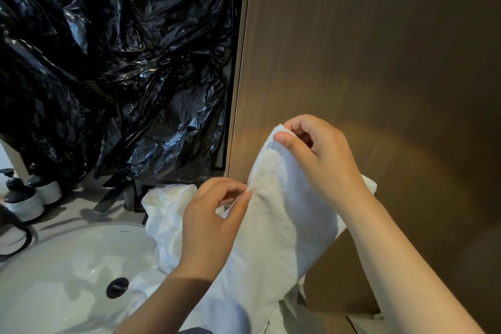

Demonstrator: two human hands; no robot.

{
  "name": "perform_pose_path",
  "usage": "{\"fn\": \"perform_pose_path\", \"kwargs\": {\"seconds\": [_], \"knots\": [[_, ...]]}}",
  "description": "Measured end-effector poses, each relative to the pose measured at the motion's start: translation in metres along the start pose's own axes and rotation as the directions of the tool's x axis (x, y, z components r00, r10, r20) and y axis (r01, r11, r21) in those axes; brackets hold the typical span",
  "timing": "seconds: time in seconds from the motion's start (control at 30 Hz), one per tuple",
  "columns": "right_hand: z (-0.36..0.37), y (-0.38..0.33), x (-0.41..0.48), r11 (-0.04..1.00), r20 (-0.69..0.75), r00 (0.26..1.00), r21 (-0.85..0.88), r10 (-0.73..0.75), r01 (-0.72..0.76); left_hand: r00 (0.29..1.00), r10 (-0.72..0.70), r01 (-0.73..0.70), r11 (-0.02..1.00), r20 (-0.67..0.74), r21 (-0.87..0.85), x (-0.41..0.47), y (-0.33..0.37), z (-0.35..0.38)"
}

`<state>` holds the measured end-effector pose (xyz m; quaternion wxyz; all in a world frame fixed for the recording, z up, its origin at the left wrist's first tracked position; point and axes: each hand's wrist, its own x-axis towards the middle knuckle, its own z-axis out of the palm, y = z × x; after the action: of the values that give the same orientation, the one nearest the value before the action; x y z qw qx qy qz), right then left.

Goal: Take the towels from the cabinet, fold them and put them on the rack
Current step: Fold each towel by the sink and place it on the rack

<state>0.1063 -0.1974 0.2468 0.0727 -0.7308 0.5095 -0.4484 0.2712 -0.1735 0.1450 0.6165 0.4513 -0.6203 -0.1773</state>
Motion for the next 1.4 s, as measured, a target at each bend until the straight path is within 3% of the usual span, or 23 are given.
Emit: {"fn": "perform_pose_path", "kwargs": {"seconds": [0.17, 0.3, 0.43, 0.63, 0.8, 1.07, 1.23, 1.4], "knots": [[-0.002, 0.002, -0.001, 0.999, 0.022, 0.999, -0.006, -0.039, 0.039, 0.968, -0.164, 0.214, 0.933, 0.19, -0.288, 0.002, -0.002, 0.001], [-0.008, 0.003, -0.001, 0.992, 0.067, 0.99, 0.034, -0.123, 0.121, 0.954, -0.203, 0.277, 0.875, 0.22, -0.397, -0.004, -0.001, 0.003], [-0.012, 0.008, -0.001, 0.979, 0.126, 0.971, 0.027, -0.202, 0.2, 0.955, -0.166, 0.245, 0.906, 0.245, -0.345, 0.001, -0.006, 0.001], [-0.014, 0.015, 0.003, 0.987, 0.112, 0.98, 0.036, -0.162, 0.159, 0.93, -0.153, 0.252, 0.927, 0.334, -0.277, -0.001, -0.011, 0.005], [-0.01, 0.018, 0.005, 0.987, 0.123, 0.981, -0.029, -0.153, 0.158, 0.937, -0.043, 0.086, 0.99, 0.345, -0.111, -0.002, -0.016, 0.004], [-0.016, 0.022, 0.012, 0.981, -0.011, 0.986, -0.097, -0.167, 0.165, 0.914, -0.007, -0.046, 0.992, 0.407, 0.12, -0.007, -0.037, 0.007], [-0.02, 0.026, 0.017, 0.966, -0.051, 0.988, -0.224, -0.144, 0.129, 0.877, -0.048, 0.02, 0.998, 0.478, 0.064, -0.023, -0.046, 0.012], [-0.022, 0.036, 0.02, 0.968, -0.1, 0.993, -0.246, -0.069, 0.043, 0.832, -0.047, -0.109, 0.963, 0.552, 0.246, -0.032, -0.061, 0.019]]}}
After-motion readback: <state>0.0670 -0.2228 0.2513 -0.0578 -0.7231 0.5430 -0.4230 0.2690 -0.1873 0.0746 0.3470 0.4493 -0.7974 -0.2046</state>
